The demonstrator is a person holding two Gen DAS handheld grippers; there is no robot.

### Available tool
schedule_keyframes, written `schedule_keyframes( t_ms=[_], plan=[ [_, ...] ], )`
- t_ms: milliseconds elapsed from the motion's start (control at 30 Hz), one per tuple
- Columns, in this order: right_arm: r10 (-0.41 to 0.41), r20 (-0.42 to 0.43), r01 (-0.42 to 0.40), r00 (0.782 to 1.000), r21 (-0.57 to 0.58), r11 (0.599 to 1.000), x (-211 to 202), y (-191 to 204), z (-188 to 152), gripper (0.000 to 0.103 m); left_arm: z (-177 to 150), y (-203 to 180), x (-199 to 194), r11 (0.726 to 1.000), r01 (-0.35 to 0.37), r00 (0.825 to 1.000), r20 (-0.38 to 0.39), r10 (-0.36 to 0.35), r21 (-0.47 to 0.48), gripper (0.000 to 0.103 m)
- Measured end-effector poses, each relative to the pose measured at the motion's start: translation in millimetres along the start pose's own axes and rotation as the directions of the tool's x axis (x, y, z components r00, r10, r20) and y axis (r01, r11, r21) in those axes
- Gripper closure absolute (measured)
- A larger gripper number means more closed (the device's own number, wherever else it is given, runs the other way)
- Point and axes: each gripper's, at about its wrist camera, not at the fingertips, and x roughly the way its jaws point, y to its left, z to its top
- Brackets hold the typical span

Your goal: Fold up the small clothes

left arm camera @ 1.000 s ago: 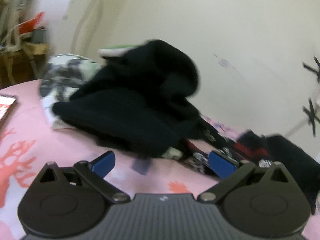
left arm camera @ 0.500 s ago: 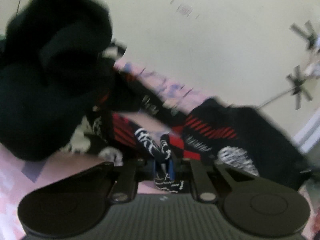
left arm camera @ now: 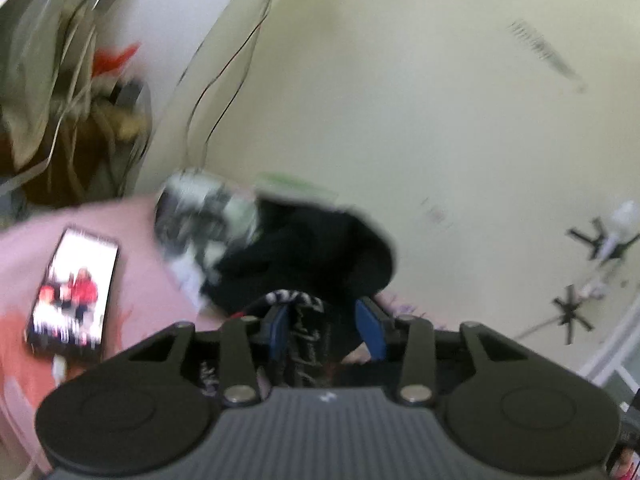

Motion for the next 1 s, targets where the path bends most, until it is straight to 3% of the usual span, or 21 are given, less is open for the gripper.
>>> schedule_keyframes(
  t_ms=[67, 133, 200, 233, 333, 400, 467, 567, 600, 633, 667, 700, 733, 767, 833, 900, 1000],
  plan=[
    [-0.118, -0.025, 0.119, 0.993, 0.058, 0.991, 17.9, -20.4, 0.9, 0.046, -6.3, -12.7, 17.5, 0.998, -0.018, 1.000, -0.005, 0.018, 0.061, 0.057],
    [-0.253, -0.073, 0.257, 0.965, 0.059, 0.965, 38.2, -35.4, -0.6, 0.042, -7.8, -33.5, 30.4, 0.988, -0.038, 0.999, 0.002, 0.038, 0.151, 0.046],
    [-0.314, -0.108, 0.321, 0.943, 0.051, 0.946, 55.7, -47.1, -4.3, 0.039, -14.3, -54.5, 45.3, 0.965, -0.029, 1.000, 0.001, 0.029, 0.261, 0.037],
    [-0.317, -0.122, 0.326, 0.940, 0.062, 0.943, 63.7, -54.7, -4.6, 0.038, -19.1, -63.5, 53.7, 0.952, -0.038, 0.999, -0.003, 0.040, 0.304, 0.030],
    [-0.307, -0.152, 0.326, 0.940, 0.122, 0.938, 85.3, -73.6, -3.8, 0.033, -35.7, -75.3, 80.1, 0.926, -0.023, 0.997, -0.060, 0.049, 0.377, 0.020],
    [-0.278, -0.165, 0.304, 0.946, 0.162, 0.939, 100.5, -86.0, -2.7, 0.028, -47.4, -71.0, 96.2, 0.915, -0.049, 0.990, -0.104, 0.099, 0.400, 0.015],
    [-0.257, -0.186, 0.291, 0.948, 0.188, 0.938, 118.0, -95.8, -1.7, 0.027, -55.1, -63.0, 114.9, 0.915, -0.081, 0.975, -0.158, 0.154, 0.395, 0.015],
    [-0.228, -0.243, 0.276, 0.943, 0.186, 0.943, 151.9, -102.3, -5.6, 0.027, -61.1, -52.9, 139.7, 0.936, -0.062, 0.956, -0.249, 0.155, 0.346, 0.015],
    [-0.225, -0.265, 0.275, 0.938, 0.170, 0.946, 161.6, -100.5, -6.8, 0.034, -64.1, -51.5, 144.9, 0.943, -0.046, 0.952, -0.271, 0.141, 0.329, 0.017],
    [-0.213, -0.285, 0.263, 0.935, 0.149, 0.953, 170.6, -95.4, -9.0, 0.042, -67.8, -50.9, 149.0, 0.947, -0.035, 0.948, -0.291, 0.133, 0.319, 0.031],
    [-0.225, -0.289, 0.267, 0.931, 0.117, 0.957, 175.8, -88.8, -9.9, 0.078, -71.1, -51.3, 152.1, 0.945, -0.033, 0.946, -0.295, 0.135, 0.326, 0.037],
    [-0.226, -0.290, 0.262, 0.930, 0.093, 0.961, 178.3, -83.1, -9.2, 0.094, -74.9, -56.5, 151.0, 0.929, -0.052, 0.948, -0.275, 0.161, 0.367, 0.072],
    [-0.232, -0.286, 0.261, 0.930, 0.066, 0.963, 177.3, -73.5, -7.6, 0.094, -77.3, -59.5, 150.6, 0.919, -0.049, 0.945, -0.279, 0.169, 0.391, 0.086],
    [-0.269, -0.267, 0.283, 0.925, 0.015, 0.959, 173.0, -60.2, -5.3, 0.095, -77.7, -60.8, 146.5, 0.919, -0.042, 0.949, -0.271, 0.159, 0.392, 0.091],
    [-0.316, -0.206, 0.308, 0.926, -0.066, 0.949, 151.3, -35.6, 2.7, 0.096, -73.5, -62.4, 134.9, 0.932, -0.015, 0.957, -0.264, 0.118, 0.363, 0.092],
    [-0.320, -0.124, 0.313, 0.939, -0.076, 0.947, 120.5, -19.7, 15.3, 0.097, -65.5, -68.7, 115.7, 0.938, 0.027, 0.972, -0.227, 0.056, 0.346, 0.093],
    [-0.357, 0.025, 0.357, 0.934, -0.115, 0.927, 67.6, 9.0, 40.0, 0.097, -48.3, -88.4, 76.2, 0.927, 0.095, 0.991, -0.119, -0.055, 0.362, 0.093]
  ],
)
